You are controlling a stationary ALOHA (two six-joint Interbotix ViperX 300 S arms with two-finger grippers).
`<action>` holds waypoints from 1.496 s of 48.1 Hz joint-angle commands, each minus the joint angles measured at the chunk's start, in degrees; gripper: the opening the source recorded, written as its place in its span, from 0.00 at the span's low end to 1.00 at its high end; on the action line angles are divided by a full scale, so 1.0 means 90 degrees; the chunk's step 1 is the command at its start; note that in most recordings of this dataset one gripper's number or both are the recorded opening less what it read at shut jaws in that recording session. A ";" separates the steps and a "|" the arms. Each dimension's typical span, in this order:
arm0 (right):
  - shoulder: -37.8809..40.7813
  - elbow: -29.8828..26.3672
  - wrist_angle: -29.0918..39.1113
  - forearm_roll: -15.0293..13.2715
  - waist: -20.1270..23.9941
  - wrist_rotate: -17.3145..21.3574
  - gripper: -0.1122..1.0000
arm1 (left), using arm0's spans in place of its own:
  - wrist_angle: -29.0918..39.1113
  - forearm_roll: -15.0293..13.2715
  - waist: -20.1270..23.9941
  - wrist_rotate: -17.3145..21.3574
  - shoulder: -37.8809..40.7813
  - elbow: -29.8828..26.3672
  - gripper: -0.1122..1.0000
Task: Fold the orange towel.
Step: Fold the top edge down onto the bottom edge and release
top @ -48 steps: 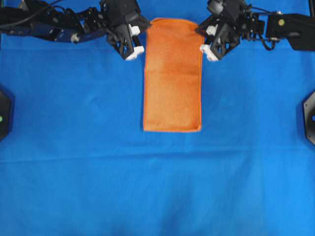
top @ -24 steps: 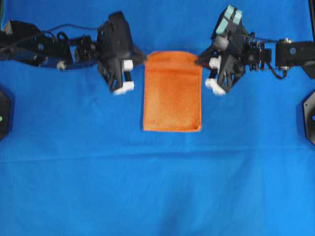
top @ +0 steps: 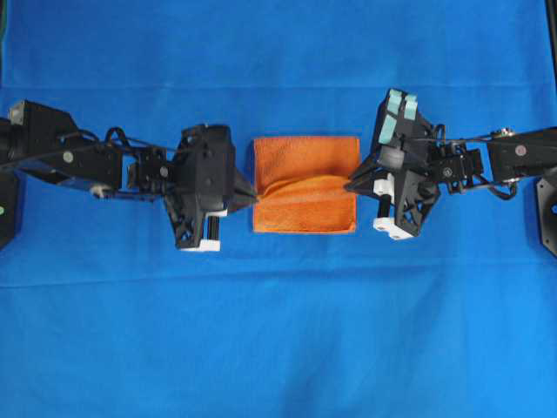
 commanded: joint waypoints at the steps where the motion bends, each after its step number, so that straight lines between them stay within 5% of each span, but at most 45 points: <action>1: 0.0029 -0.0029 -0.0088 0.0088 0.0039 -0.0010 0.12 | -0.0010 0.0000 -0.0020 -0.0010 -0.0020 0.0000 0.11; 25: 0.0645 -0.0020 -0.0713 0.0273 0.0176 -0.0010 0.12 | -0.0459 0.0000 -0.0020 -0.0010 0.0439 0.0010 0.12; 32: 0.0645 -0.0049 -0.0703 0.0303 0.0254 -0.0010 0.13 | -0.0459 -0.0010 -0.0029 -0.0010 0.0430 0.0000 0.34; 41: 0.0527 -0.0088 -0.0576 0.0303 0.0469 -0.0010 0.57 | -0.0283 0.0000 -0.0176 0.0000 0.0264 0.0049 0.67; 44: 0.0391 -0.0088 -0.0459 0.0312 0.0586 -0.0010 0.63 | -0.0156 0.0000 -0.0283 0.0010 0.0137 0.0049 0.67; 60: -0.0859 -0.0039 0.0381 0.0322 0.1543 0.0000 0.57 | 0.0664 0.0000 -0.1182 0.0000 -0.1074 0.0244 0.66; 72: -0.2109 -0.0088 0.1445 0.0303 0.1602 -0.0020 0.57 | 0.0869 -0.0010 -0.1318 -0.0088 -0.2705 0.0645 0.66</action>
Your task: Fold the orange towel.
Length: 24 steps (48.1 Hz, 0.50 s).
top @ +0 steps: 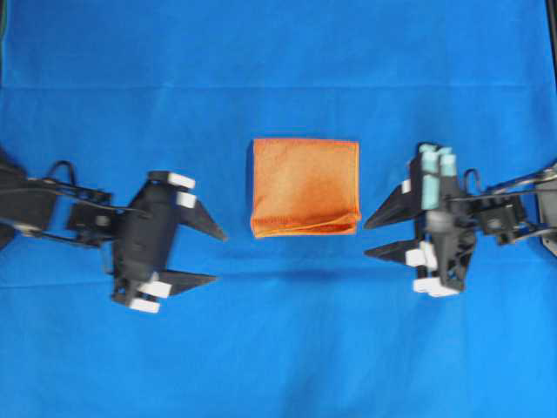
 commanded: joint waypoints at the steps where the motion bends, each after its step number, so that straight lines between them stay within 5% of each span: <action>1: -0.0615 -0.0117 0.0439 -0.0029 0.0010 -0.0020 0.57 | 0.0000 0.0000 0.0000 -0.0020 -0.0791 0.0088 0.66; 14: -0.2314 0.0029 0.1299 -0.0352 -0.0068 -0.0020 0.57 | 0.0039 0.0000 0.0342 -0.0020 -0.3047 0.0781 0.66; 24: -0.3418 0.0117 0.1953 -0.0596 -0.0078 -0.0020 0.57 | 0.0928 0.0010 0.0654 0.0059 -0.4580 0.1074 0.66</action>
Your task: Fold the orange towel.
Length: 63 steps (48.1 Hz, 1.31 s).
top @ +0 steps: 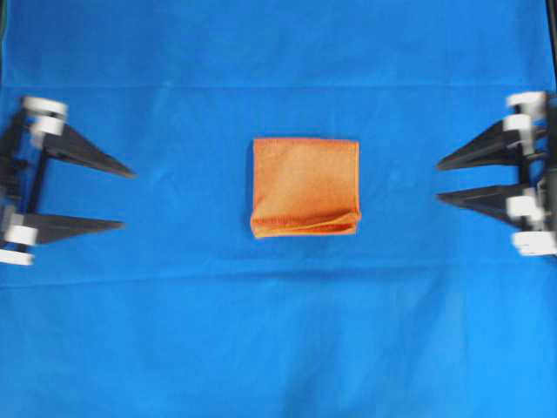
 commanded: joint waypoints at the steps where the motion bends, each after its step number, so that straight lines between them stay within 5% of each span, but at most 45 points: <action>1: -0.0293 0.0000 0.0186 -0.0156 -0.0010 -0.0010 0.57 | 0.0361 0.0010 0.0137 0.0020 -0.0518 0.0020 0.66; 15: -0.1211 0.0781 0.0195 -0.0488 -0.0020 -0.0010 0.57 | 0.0820 0.0020 0.0479 0.0078 -0.1953 0.0762 0.66; 36: -0.1943 0.2383 -0.1172 -0.0439 -0.0674 0.0264 0.57 | 0.0518 0.0020 0.0713 0.0068 -0.2744 0.2002 0.66; 63: -0.1875 0.2412 -0.1299 -0.0439 -0.0771 0.0293 0.57 | 0.0518 0.0020 0.0713 0.0049 -0.2715 0.2021 0.66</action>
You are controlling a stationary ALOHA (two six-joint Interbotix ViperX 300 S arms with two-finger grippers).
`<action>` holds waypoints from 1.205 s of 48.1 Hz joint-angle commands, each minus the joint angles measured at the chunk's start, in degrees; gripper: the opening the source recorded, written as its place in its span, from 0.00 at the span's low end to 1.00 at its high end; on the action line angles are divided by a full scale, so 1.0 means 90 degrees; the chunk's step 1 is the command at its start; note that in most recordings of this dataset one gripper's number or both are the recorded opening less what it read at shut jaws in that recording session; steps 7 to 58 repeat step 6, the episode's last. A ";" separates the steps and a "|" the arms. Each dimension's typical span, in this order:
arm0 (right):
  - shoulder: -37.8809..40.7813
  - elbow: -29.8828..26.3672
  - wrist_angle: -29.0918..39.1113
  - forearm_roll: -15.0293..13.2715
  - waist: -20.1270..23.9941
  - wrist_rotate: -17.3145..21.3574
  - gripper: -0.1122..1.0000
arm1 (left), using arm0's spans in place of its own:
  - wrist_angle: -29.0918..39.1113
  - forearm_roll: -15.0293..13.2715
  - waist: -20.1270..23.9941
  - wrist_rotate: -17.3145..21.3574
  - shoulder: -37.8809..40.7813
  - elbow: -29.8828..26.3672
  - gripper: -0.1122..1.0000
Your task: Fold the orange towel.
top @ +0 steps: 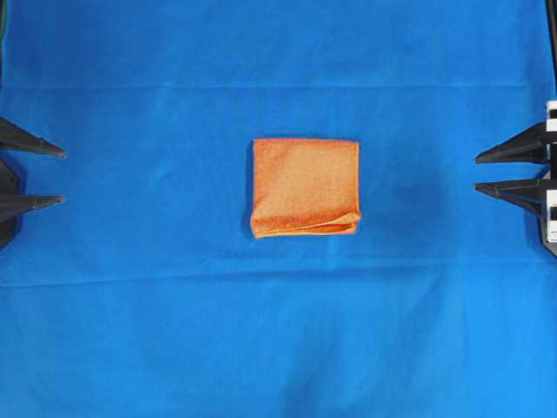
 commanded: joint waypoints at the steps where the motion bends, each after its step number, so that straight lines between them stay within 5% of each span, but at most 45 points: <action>1: 0.0088 -0.0078 -0.0059 0.0010 -0.0010 0.0010 0.57 | -0.0049 0.0010 0.0029 -0.0010 0.0078 -0.0068 0.66; 58: 0.0088 -0.0078 -0.0059 0.0010 -0.0010 0.0010 0.57 | -0.0049 0.0010 0.0029 -0.0010 0.0078 -0.0068 0.66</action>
